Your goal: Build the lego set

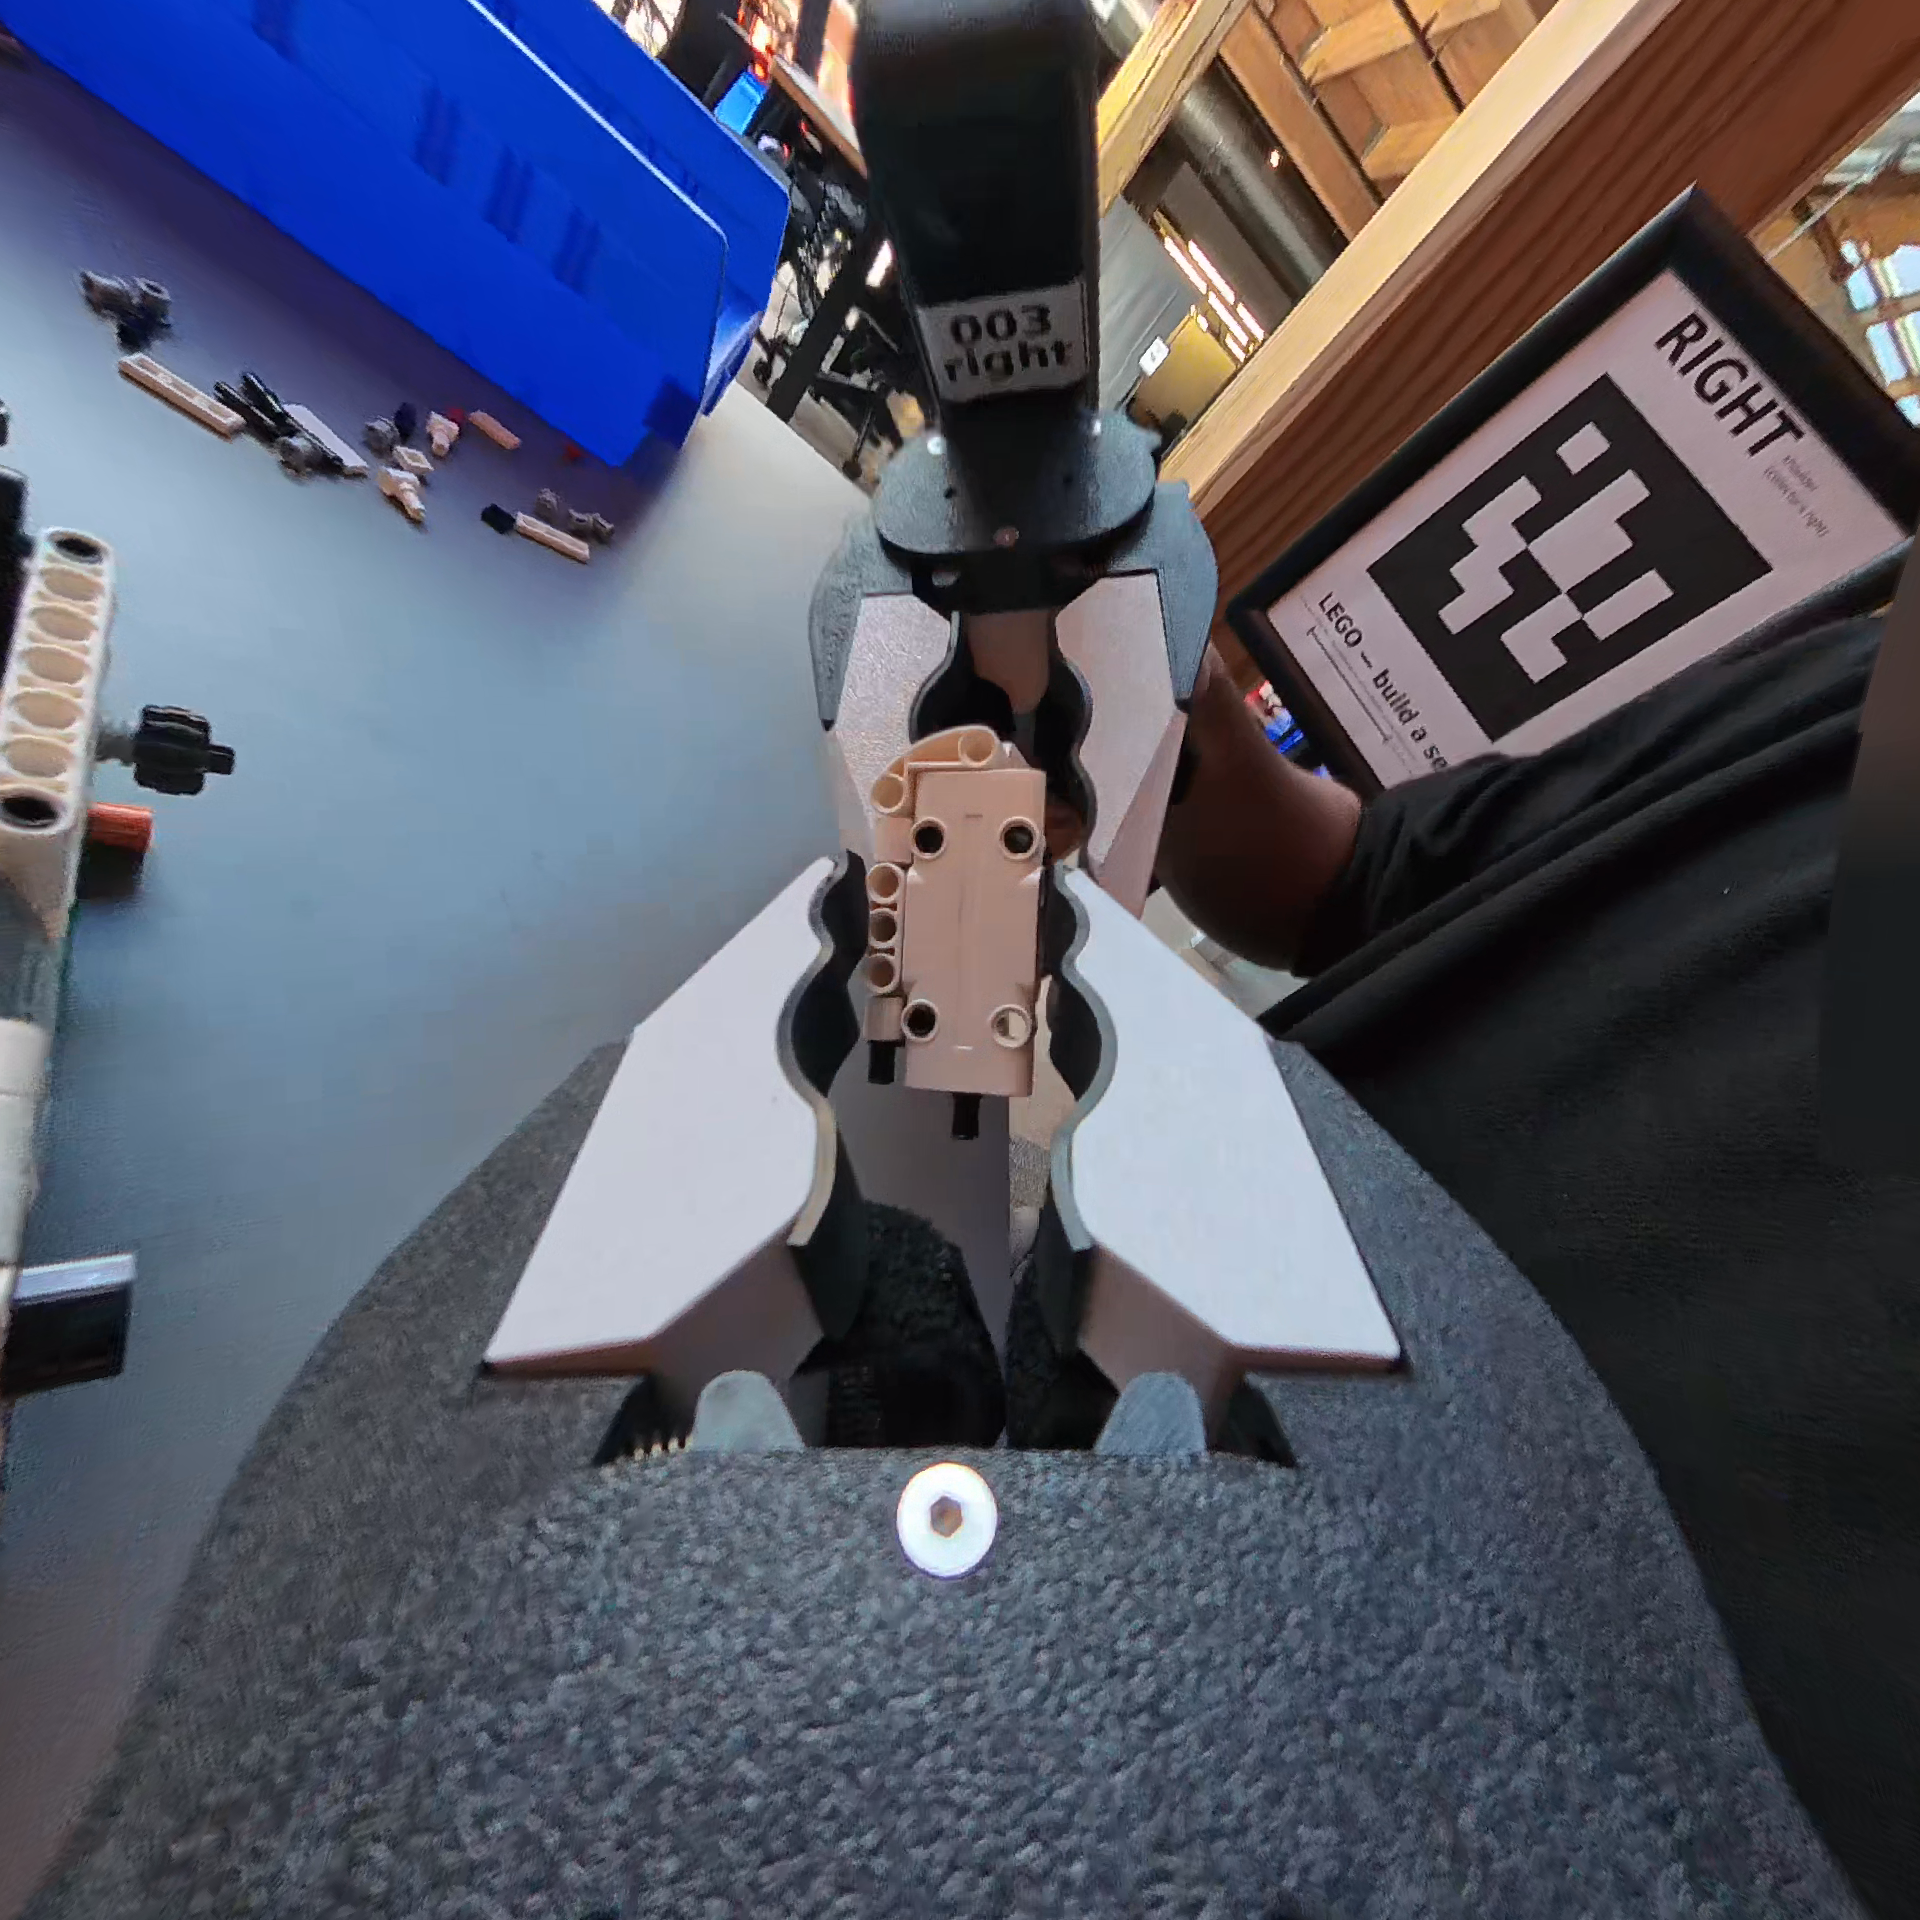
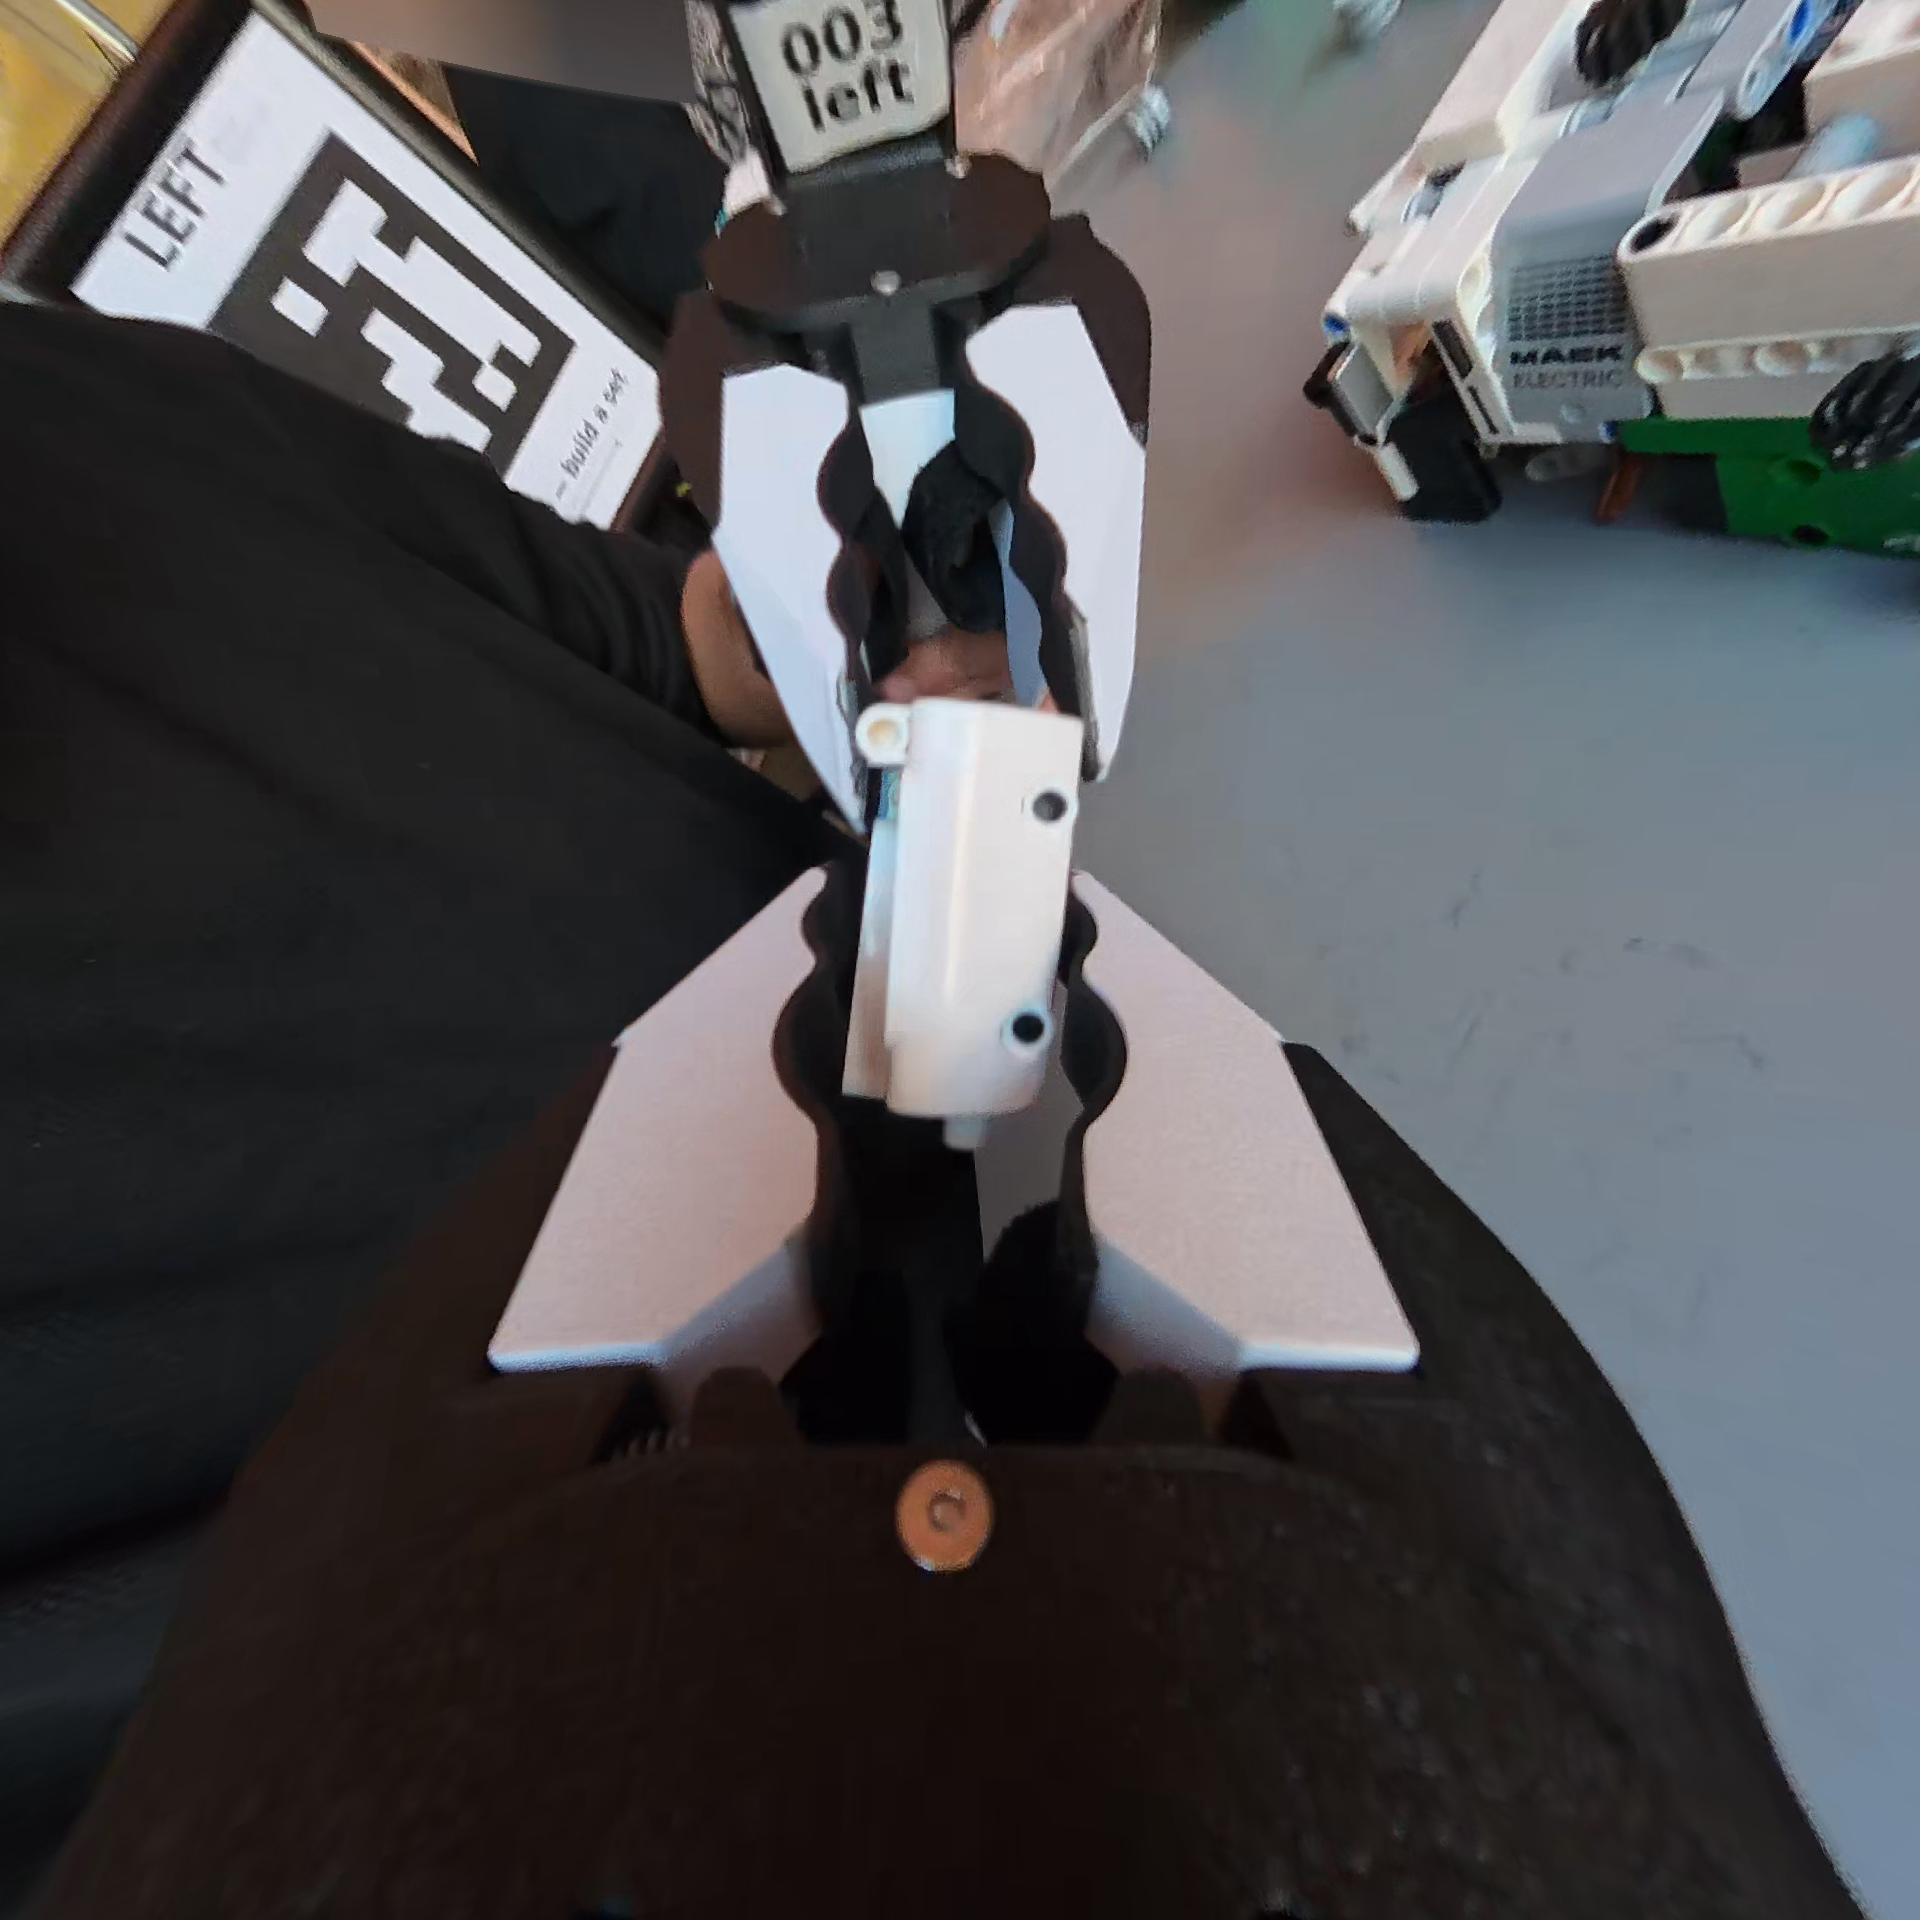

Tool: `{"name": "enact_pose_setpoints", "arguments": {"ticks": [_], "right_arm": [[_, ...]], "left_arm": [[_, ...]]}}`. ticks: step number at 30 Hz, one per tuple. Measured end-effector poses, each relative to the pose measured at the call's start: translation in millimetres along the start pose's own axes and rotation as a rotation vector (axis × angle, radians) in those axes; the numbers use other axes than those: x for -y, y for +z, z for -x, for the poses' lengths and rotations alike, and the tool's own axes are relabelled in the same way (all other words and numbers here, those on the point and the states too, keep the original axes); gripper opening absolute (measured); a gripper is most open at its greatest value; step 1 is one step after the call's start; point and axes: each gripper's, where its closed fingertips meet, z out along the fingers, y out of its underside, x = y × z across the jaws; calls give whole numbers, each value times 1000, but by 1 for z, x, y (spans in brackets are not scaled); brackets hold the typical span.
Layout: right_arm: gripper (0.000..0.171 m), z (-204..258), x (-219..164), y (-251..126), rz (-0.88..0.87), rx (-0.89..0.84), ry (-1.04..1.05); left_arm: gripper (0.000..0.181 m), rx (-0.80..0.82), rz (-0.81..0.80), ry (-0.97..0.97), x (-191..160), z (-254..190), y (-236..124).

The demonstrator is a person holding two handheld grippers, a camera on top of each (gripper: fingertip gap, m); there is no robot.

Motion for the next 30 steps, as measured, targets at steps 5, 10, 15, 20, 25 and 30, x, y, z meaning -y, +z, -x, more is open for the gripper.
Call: {"name": "enact_pose_setpoints", "arguments": {"ticks": [5, 10, 15, 20, 25, 30], "right_arm": [[49, 9, 4, -10, -181, 33, 20], [46, 19, 24, -13, -463, 48, -20], [38, 22, 28, -15, -585, 25, -73], [35, 21, 19, -8, -535, -54, -169], [34, 20, 15, -7, -498, -45, -172], [34, 17, 10, -6, -428, -51, -166]], "left_arm": [[33, -2, -161, 40, 19, -4, -13], [33, -5, -289, 86, 26, -15, -18], [33, 30, -283, 175, 19, -22, -15], [32, -10, -287, 145, 15, -24, -15], [33, -13, -234, 168, 11, -24, -13], [35, -24, -180, 182, 10, -22, -11]]}}
